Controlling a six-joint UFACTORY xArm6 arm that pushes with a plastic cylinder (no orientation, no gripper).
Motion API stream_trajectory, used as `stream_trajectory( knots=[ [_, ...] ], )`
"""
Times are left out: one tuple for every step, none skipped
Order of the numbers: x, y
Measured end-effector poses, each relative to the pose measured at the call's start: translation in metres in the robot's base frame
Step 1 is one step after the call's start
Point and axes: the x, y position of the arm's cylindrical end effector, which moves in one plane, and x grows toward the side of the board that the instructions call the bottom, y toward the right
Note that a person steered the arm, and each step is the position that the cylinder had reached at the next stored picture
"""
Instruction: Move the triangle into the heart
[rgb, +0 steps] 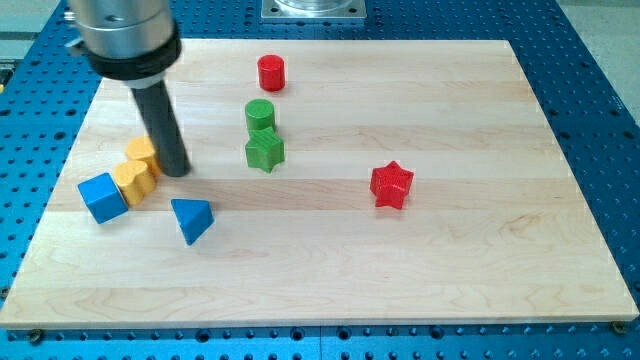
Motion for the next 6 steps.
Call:
stream_trajectory(
  knots=[
    [0.004,0.041],
    [0.050,0.099],
    [0.094,0.090],
    [0.096,0.044],
    [0.086,0.018],
    [0.071,0.030]
  ],
)
